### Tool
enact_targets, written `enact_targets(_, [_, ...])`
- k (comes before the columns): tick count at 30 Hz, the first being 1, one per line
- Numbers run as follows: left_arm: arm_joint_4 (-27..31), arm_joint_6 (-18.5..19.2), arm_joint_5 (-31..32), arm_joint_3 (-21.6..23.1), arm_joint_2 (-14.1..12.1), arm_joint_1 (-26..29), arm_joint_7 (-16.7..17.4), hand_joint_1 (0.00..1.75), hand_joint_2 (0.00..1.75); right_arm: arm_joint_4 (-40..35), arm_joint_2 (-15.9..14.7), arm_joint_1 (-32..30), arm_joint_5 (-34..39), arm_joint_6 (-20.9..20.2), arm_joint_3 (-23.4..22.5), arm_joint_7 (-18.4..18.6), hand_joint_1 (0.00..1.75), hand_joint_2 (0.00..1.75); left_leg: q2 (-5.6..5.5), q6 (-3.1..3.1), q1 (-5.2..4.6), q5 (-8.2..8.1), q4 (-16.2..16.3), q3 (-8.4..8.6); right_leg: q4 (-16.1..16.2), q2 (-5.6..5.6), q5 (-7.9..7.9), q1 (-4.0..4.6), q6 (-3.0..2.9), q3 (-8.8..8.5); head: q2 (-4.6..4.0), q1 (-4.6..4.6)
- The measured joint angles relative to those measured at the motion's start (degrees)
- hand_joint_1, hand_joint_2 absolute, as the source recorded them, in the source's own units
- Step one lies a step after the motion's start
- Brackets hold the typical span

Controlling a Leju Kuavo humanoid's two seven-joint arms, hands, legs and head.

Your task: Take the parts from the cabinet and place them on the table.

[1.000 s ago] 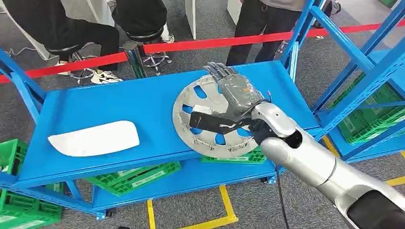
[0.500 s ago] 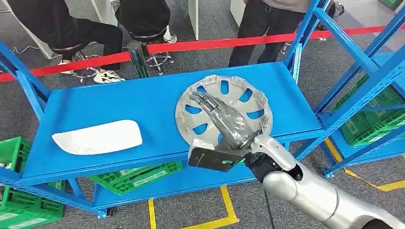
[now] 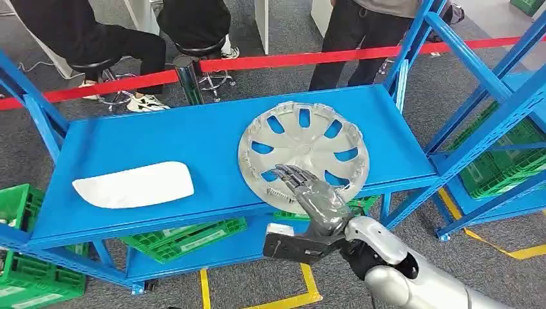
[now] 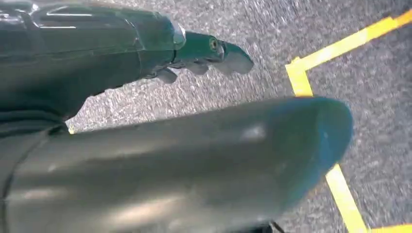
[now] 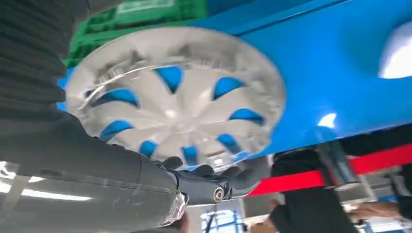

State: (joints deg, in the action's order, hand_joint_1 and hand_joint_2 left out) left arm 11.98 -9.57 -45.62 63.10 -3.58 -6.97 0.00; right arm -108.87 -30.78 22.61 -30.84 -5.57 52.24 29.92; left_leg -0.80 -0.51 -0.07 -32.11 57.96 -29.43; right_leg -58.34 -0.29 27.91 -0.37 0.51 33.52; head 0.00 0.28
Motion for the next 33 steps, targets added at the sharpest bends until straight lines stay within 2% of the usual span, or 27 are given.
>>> enact_targets(3, [0.0, 0.0, 0.0, 0.0, 0.4, 0.0, -0.1, 0.0, 0.0, 0.0, -1.1, -0.9, -0.5, 0.0, -0.5, 0.0, 0.0, 1.75, 0.01, 0.01, 0.0, 0.0, 0.0, 0.01, 0.0, -0.02, -0.03, 0.0, 0.05, -0.01, 0.0, 0.0])
enact_targets(8, [0.0, 0.7, 0.3, 0.0, 0.9, 0.0, 0.0, 0.0, 0.0, 0.1, -3.7, -2.0, -3.6, 0.8, -2.5, 2.3, 0.0, 1.75, 0.02, 0.01, 0.0, 0.01, 0.0, 0.01, 0.1, -0.01, -0.04, 0.0, 0.06, -0.01, 0.0, -0.07])
enact_targets(12, [0.0, 0.8, 0.3, 0.0, 1.2, 0.1, 0.4, 0.0, 0.0, 0.3, -7.0, -2.5, -4.0, 2.2, -6.6, 2.7, 0.0, 1.75, 0.05, 0.04, 0.0, 0.02, 0.0, 0.01, 0.1, -0.01, -0.09, 0.0, 0.13, -0.05, 0.0, -0.04])
enact_targets(23, [0.0, 1.7, 0.5, 0.0, 2.3, 0.2, 1.2, 0.0, 0.0, 0.3, -13.2, -5.0, -8.8, 5.1, -15.8, 4.1, 0.0, 1.75, 0.13, 0.09, 0.0, 0.02, 0.0, 0.0, 0.2, 0.0, -0.11, 0.0, 0.17, -0.07, 0.0, 0.02])
enact_targets(27, [0.0, 2.4, 1.0, 0.0, 2.6, 0.2, 2.5, 0.0, 0.0, 0.5, -15.3, -5.2, -8.7, 2.0, -19.0, 5.9, 0.0, 1.75, 0.29, 0.1, -0.01, 0.03, 0.0, -0.02, 0.2, 0.02, -0.13, -0.01, 0.2, -0.07, 0.0, 0.0])
enact_targets(30, [0.0, 2.7, 1.3, 0.0, 2.6, 0.2, 2.6, 0.0, 0.0, 0.8, -17.2, -3.2, -7.4, -2.0, -21.1, 7.7, 0.0, 1.75, 0.57, 0.13, -0.01, 0.03, 0.0, 0.0, 0.2, 0.04, -0.15, -0.02, 0.23, -0.07, 0.0, 0.02])
enact_targets(33, [0.0, 2.8, 1.4, 0.0, 2.7, 0.2, 2.5, 0.0, 0.0, 1.0, -18.4, -1.5, -6.7, -3.9, -22.4, 8.3, 0.0, 1.75, 0.73, 0.18, 0.0, 0.0, 0.0, 0.04, 0.2, 0.15, -0.18, -0.01, 0.27, -0.07, 0.0, 0.0])
